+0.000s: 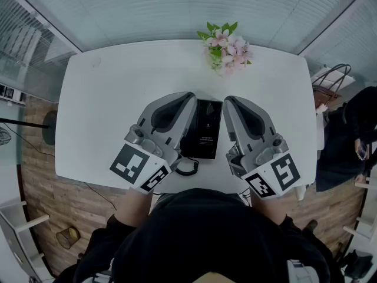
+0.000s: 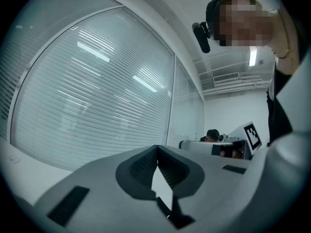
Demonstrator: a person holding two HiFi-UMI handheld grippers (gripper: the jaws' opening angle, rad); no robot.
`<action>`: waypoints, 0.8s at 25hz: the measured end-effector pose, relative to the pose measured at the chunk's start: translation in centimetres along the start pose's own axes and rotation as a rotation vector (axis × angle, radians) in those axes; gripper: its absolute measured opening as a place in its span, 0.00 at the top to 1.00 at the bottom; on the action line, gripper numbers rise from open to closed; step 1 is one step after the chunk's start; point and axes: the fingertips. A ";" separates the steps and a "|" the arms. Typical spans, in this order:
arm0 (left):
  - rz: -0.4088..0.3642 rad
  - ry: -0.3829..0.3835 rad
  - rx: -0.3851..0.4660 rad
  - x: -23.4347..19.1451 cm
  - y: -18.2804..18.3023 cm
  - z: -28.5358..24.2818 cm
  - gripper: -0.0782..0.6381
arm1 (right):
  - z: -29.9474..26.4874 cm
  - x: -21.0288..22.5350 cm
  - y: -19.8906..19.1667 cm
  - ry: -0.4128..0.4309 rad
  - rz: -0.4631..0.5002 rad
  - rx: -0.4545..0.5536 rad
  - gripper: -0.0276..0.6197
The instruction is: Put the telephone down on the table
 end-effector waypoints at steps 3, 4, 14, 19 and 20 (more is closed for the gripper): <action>-0.002 0.000 0.000 0.1 0.0 0.0 0.87 | 0.1 0.1 0.3 -0.003 0.009 0.008 0.95; -0.002 0.000 0.001 0.1 0.1 0.0 0.87 | 0.2 0.1 0.3 -0.003 0.008 0.008 0.95; -0.007 -0.001 0.004 0.3 0.3 0.2 0.87 | 0.3 -0.2 0.5 0.000 0.012 0.009 0.95; -0.008 -0.005 0.009 0.4 0.4 0.3 0.87 | 0.3 -0.3 0.5 0.001 0.012 0.009 0.95; -0.008 -0.006 0.010 0.4 0.4 0.2 0.87 | 0.3 -0.3 0.5 0.001 0.013 0.010 0.95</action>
Point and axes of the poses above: the fingertips, and each gripper's own axes: z backward along the fingers, x to its right, y out of its top, and after that the axes turned 6 degrees about x, right-handed
